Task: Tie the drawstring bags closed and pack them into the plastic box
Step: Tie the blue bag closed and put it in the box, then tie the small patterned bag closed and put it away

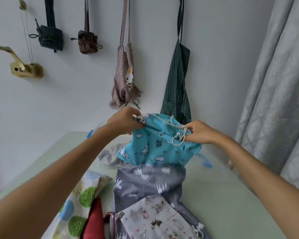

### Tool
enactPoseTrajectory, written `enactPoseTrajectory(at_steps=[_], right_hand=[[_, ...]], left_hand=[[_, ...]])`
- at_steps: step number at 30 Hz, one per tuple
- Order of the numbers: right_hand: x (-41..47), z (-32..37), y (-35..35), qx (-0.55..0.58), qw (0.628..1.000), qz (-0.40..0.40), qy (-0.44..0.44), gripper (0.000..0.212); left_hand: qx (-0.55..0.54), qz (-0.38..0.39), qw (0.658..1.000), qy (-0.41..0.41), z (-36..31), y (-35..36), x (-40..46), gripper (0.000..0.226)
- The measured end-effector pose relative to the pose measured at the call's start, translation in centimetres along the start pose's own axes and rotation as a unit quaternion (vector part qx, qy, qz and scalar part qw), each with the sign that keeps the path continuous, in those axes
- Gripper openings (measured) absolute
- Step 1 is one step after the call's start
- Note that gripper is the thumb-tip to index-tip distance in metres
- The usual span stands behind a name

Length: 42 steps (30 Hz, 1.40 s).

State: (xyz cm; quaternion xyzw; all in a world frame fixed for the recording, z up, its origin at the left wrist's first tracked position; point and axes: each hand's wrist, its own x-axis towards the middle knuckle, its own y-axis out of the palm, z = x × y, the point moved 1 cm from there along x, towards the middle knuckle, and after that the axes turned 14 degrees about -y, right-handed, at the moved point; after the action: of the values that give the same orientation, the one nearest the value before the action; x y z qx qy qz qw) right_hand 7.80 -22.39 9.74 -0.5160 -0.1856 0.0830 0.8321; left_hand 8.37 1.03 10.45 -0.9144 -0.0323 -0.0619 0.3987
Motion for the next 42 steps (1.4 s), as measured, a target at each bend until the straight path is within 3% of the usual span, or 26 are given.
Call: enactPoseTrajectory(at_steps=[5,8,10,13,16,18,19,21,23,25,27,30,35,37,40,42], right_hand=[[0.4,0.7,-1.0,0.065,0.993,-0.098,-0.012,0.031],[1.7,1.7,-1.6,0.126,0.971,-0.201,-0.024,0.034],[3.3,2.8,-1.9,0.128,0.948,-0.287,-0.041,0.029],[6.1,4.3,-1.8,0.105,0.904,-0.407,-0.083,0.02],[8.5,4.8,0.0,0.082,0.867,-0.471,-0.137,0.023],[9.3,4.2,2.2,0.033,0.877,-0.456,-0.148,0.014],[9.8,3.3,3.8,-0.008,0.905,-0.402,-0.137,0.009],[10.7,0.9,7.4,-0.049,0.976,-0.193,-0.084,0.024],[11.2,-1.1,10.5,0.013,1.0,0.019,-0.012,0.042],[11.3,-1.6,11.6,0.031,0.997,0.068,0.013,0.045],[11.2,-1.6,11.5,-0.007,0.999,0.053,-0.009,0.043],[10.1,-1.1,11.5,-0.096,0.992,-0.019,-0.082,0.042],[7.9,-1.3,12.4,-0.097,0.989,0.013,-0.109,0.042],[7.3,-1.2,12.3,-0.121,0.985,-0.02,-0.124,0.041],[4.7,-1.1,12.1,-0.134,0.958,-0.169,-0.188,0.04],[1.4,-0.9,12.4,-0.103,0.948,-0.211,-0.212,0.032]], left_hand=[[-0.028,-0.06,0.998,0.009,-0.4,-0.3,0.4,0.015],[-0.183,-0.052,0.982,-0.012,-1.4,-1.5,1.1,0.009],[-0.311,-0.039,0.949,-0.028,-2.7,-2.7,1.6,0.01],[-0.364,-0.113,0.924,-0.02,-3.6,-4.4,3.9,0.01],[-0.314,-0.22,0.924,0.003,-2.5,-4.7,6.1,0.008],[-0.224,-0.257,0.94,0.008,-0.6,-3.3,6.9,0.014],[-0.161,-0.235,0.959,-0.006,0.8,-2.2,7.4,0.02],[-0.011,-0.115,0.992,-0.059,4.0,0.3,8.2,0.032],[0.108,-0.048,0.991,-0.056,6.4,2.1,8.4,0.048],[0.147,-0.056,0.987,0.026,6.9,3.1,8.2,0.055],[0.173,-0.024,0.981,0.085,6.4,4.0,7.8,0.048],[0.268,0.059,0.96,0.045,6.8,5.7,7.7,0.045],[0.349,0.044,0.936,-0.013,6.8,6.4,7.5,0.053],[0.351,0.004,0.936,-0.004,6.5,6.5,7.2,0.052],[0.29,-0.159,0.941,0.075,6.4,6.7,4.5,0.035],[0.227,-0.186,0.948,0.121,6.7,7.0,1.3,0.024]])
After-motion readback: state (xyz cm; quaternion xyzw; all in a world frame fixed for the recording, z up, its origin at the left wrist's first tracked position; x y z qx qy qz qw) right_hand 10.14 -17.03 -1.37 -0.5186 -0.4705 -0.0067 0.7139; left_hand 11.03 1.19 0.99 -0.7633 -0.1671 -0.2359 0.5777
